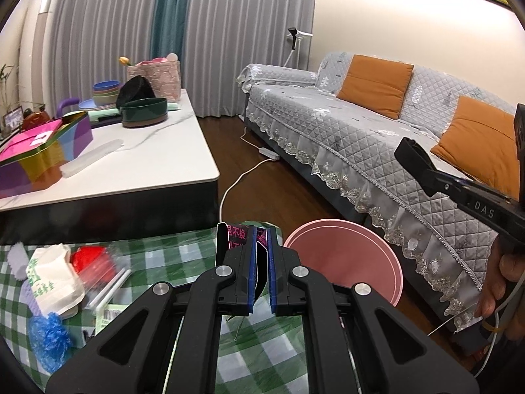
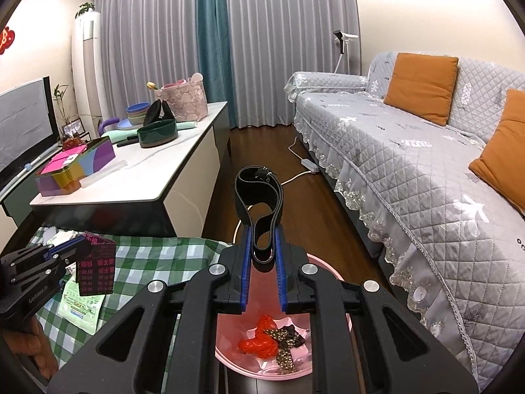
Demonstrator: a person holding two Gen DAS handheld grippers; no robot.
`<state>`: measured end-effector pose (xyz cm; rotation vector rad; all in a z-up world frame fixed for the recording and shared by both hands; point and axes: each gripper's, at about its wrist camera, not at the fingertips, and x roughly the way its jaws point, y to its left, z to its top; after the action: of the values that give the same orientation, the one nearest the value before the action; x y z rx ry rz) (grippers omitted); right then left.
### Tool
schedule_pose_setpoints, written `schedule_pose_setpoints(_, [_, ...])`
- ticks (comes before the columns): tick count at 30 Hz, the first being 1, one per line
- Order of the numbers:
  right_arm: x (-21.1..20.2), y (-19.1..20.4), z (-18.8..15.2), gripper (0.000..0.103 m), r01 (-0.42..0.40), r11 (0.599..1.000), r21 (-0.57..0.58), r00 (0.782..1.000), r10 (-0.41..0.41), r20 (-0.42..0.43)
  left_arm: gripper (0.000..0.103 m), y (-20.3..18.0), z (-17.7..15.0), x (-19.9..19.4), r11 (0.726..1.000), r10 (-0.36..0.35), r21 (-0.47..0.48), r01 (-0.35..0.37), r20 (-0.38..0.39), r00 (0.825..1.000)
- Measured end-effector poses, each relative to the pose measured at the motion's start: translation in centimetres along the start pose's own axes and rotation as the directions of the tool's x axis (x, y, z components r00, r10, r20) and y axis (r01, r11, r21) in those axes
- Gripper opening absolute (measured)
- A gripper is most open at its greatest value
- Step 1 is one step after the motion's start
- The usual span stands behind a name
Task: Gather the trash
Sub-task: 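Carry the rubber band and pink packet over the pink bin with both tools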
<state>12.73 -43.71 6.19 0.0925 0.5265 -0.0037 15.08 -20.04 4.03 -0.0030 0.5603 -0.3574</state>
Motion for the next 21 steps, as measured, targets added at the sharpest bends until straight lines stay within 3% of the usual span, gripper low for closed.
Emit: schedule_pose_setpoints(21, [3.3, -2.7, -1.9, 0.014, 0.067, 0.997, 0.026, 0.995, -0.065, -0.081, 0.006, -4.6, 1.4, 6.0, 0.985, -0.165, 0.048, 0.165, -0.009, 0.986])
